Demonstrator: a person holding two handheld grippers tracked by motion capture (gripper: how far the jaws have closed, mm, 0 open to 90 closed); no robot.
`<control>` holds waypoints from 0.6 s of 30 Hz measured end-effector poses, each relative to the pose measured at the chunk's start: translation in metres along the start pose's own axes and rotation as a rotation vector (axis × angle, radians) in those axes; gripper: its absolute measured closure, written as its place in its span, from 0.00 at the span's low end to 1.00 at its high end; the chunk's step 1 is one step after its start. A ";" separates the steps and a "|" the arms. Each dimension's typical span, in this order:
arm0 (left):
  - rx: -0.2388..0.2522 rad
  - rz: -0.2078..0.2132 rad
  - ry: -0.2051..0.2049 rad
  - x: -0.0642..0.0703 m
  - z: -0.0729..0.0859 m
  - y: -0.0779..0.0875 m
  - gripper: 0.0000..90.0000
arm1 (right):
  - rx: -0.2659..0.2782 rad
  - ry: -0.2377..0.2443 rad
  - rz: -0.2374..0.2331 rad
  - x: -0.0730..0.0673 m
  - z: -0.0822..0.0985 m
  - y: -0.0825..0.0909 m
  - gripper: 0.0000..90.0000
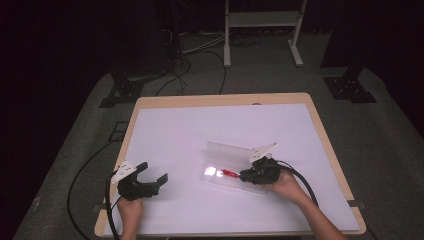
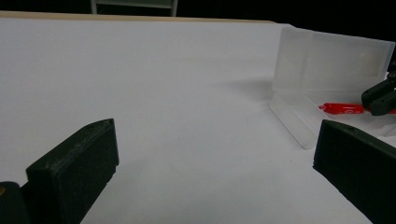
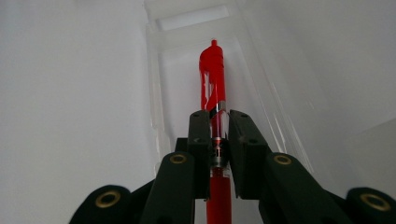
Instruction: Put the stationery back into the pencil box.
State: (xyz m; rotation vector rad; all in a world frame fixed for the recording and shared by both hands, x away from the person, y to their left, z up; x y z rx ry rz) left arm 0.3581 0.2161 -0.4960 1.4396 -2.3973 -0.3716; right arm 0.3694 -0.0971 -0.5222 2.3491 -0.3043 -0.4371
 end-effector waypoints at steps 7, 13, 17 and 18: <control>0.000 0.000 0.000 0.000 0.000 0.000 0.00 | -0.005 -0.010 -0.005 0.001 0.001 -0.002 0.87; 0.000 0.000 0.002 0.000 0.000 0.000 0.00 | -0.010 -0.011 -0.012 0.001 0.002 -0.004 0.87; 0.000 0.001 0.000 0.000 0.000 0.000 0.00 | -0.008 -0.019 -0.018 0.001 0.003 -0.005 0.87; 0.000 0.000 -0.001 0.000 0.000 0.000 0.00 | -0.007 -0.019 -0.019 0.001 0.003 -0.005 0.87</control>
Point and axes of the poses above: each handheld gripper's, and its own axes: y roughly backward along the jaws, z roughly out of its underside, x roughly to its right, the point moved 9 cm from there along -y, roughly forward along the jaws, and after that the axes turned 8 degrees about -z, right-handed, at the moved point
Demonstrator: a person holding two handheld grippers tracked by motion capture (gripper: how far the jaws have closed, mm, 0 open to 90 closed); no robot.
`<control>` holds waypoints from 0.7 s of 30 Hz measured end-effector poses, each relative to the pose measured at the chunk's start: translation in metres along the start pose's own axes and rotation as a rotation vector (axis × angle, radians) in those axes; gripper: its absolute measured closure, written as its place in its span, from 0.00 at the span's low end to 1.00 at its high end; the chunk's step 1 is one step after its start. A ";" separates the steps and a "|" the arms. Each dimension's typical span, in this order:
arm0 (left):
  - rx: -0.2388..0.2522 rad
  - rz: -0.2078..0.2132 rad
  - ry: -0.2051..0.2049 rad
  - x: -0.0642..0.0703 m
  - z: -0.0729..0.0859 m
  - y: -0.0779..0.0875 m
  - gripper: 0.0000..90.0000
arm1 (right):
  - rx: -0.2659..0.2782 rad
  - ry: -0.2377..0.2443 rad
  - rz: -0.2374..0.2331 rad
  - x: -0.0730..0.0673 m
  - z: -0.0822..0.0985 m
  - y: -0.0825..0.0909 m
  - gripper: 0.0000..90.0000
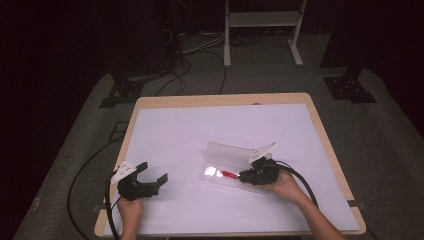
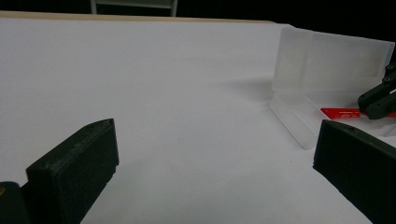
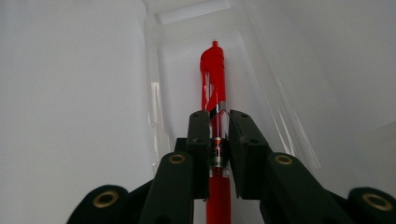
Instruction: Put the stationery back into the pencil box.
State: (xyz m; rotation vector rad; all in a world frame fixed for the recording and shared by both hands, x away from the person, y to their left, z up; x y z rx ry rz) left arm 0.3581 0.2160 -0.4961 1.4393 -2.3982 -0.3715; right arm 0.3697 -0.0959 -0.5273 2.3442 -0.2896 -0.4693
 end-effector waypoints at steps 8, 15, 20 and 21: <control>-0.001 -0.001 0.002 0.000 0.000 0.000 0.00 | 0.013 0.011 0.003 -0.002 -0.003 0.006 0.79; 0.000 0.001 0.000 0.000 0.000 0.000 0.00 | 0.031 0.020 0.014 -0.006 -0.006 0.014 0.74; 0.001 0.000 0.000 0.000 0.000 0.000 0.00 | 0.047 0.017 0.016 -0.009 -0.007 0.023 0.66; 0.001 0.001 0.000 0.000 0.000 0.000 0.00 | 0.053 0.018 0.017 -0.009 -0.007 0.024 0.65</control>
Point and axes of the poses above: each handheld gripper's, and its own axes: y roughly backward along the jaws, z roughly out of its underside, x roughly to its right, the point moved 9 cm from there along -y, roughly forward along the jaws, and after that the axes turned 8 degrees about -z, right-handed, at the moved point
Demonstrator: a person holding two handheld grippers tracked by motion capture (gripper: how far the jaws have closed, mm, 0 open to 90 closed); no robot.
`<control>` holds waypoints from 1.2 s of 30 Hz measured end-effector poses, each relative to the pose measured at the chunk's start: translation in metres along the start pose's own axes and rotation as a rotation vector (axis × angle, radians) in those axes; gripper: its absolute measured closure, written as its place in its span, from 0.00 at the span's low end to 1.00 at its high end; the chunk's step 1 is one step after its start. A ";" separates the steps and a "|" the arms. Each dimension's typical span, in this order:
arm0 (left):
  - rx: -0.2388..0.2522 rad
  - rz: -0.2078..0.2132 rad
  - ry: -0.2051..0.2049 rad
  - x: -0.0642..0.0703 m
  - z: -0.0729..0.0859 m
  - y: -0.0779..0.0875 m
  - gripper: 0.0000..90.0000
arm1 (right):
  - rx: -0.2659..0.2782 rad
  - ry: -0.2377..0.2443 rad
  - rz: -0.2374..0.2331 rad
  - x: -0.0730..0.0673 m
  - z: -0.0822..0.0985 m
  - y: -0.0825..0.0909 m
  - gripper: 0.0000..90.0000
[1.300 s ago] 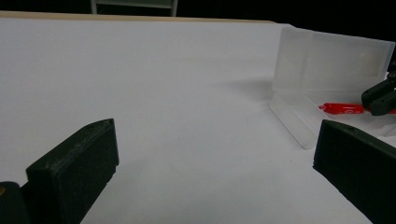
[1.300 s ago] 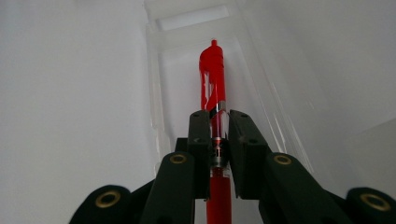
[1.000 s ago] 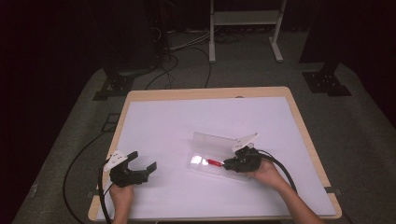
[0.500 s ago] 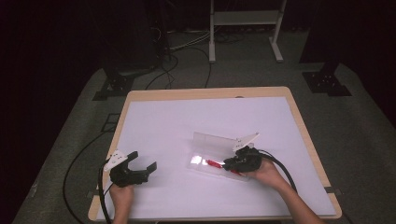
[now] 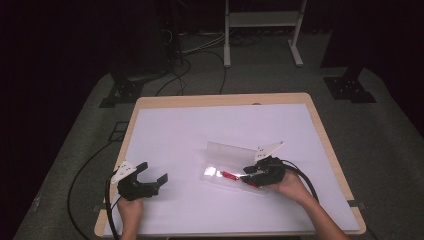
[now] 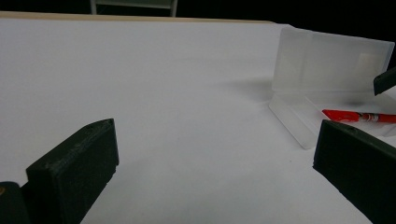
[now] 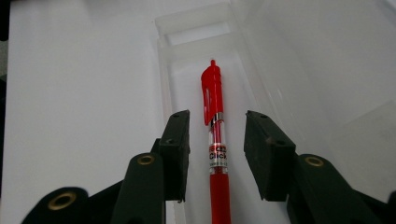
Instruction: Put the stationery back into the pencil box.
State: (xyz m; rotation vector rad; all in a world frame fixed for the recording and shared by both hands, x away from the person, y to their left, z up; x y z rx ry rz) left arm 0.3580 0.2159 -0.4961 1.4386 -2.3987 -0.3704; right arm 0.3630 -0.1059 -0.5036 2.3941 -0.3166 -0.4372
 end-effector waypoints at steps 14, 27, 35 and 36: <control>-0.003 -0.003 -0.002 0.000 0.000 0.000 0.00 | 0.036 -0.017 0.015 -0.004 0.002 0.023 0.50; -0.003 -0.002 -0.005 0.000 0.000 0.000 0.00 | 0.061 -0.034 0.036 -0.003 0.006 0.041 0.42; -0.003 -0.004 -0.004 0.000 0.000 0.000 0.00 | 0.083 -0.047 0.055 0.000 0.011 0.050 0.41; -0.004 -0.004 -0.005 0.000 0.000 0.000 0.00 | 0.083 -0.050 0.057 0.000 0.012 0.051 0.41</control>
Point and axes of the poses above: each handheld gripper's, and its own axes: y roughly backward along the jaws, z roughly out of its underside, x roughly to its right, the point moved 9 cm from there along -y, roughly forward along the jaws, and after that the axes turned 8 degrees about -z, right-handed, at the moved point
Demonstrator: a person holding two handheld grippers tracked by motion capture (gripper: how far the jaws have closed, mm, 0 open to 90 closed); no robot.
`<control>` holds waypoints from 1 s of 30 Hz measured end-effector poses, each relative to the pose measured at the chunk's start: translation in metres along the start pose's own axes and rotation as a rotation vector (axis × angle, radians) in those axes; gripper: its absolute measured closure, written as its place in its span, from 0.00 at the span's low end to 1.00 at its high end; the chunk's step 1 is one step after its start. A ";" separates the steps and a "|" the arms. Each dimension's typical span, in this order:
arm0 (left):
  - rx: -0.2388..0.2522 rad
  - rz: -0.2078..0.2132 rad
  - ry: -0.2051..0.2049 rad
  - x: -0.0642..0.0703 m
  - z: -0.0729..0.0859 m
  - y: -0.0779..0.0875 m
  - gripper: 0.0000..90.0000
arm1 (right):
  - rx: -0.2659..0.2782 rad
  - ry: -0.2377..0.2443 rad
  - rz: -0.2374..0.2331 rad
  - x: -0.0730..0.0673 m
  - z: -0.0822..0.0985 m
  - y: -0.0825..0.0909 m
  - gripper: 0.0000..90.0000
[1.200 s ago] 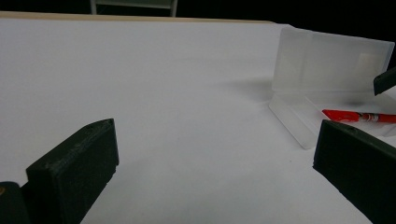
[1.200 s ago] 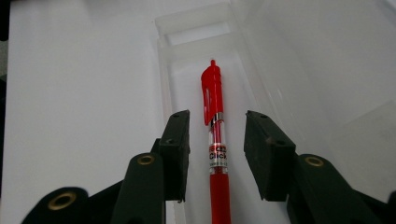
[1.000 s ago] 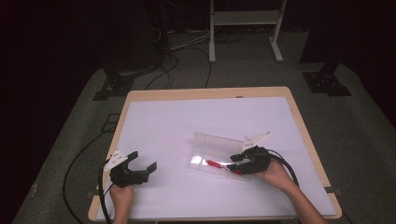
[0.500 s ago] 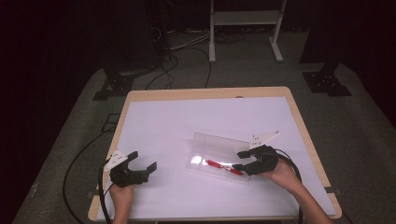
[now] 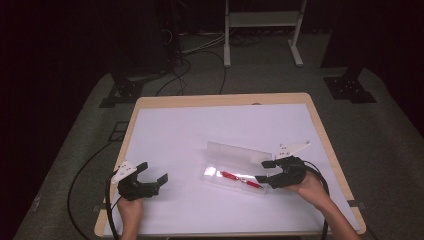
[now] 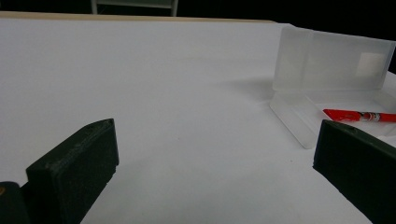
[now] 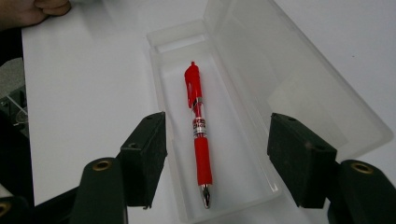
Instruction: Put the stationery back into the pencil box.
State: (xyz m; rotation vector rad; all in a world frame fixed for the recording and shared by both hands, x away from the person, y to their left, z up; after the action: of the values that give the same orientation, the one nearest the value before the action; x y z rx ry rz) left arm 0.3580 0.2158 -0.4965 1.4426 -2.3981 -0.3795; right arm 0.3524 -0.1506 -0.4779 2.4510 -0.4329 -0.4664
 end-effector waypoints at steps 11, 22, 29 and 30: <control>0.001 0.000 -0.001 0.000 0.000 0.000 0.00 | 0.007 -0.010 0.014 0.002 0.009 0.011 0.41; 0.000 -0.002 -0.003 0.000 0.000 0.000 0.00 | 0.021 -0.026 0.035 0.005 0.017 0.027 0.41; 0.001 -0.001 -0.004 0.000 0.000 0.000 0.00 | 0.026 -0.033 0.046 0.006 0.023 0.033 0.41; 0.001 -0.001 -0.004 0.000 0.000 0.000 0.00 | 0.026 -0.034 0.048 0.007 0.024 0.034 0.41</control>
State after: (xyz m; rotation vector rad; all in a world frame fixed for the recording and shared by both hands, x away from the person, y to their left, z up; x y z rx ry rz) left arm 0.3578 0.2154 -0.4965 1.4450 -2.4013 -0.3820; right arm 0.3416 -0.1916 -0.4769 2.4547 -0.5143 -0.4860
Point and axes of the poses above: each handheld gripper's, and its own axes: y roughly backward along the jaws, z roughly out of its underside, x roughly to its right, the point moved 9 cm from there along -y, roughly forward along the jaws, and after that the axes turned 8 degrees about -z, right-handed, at the moved point
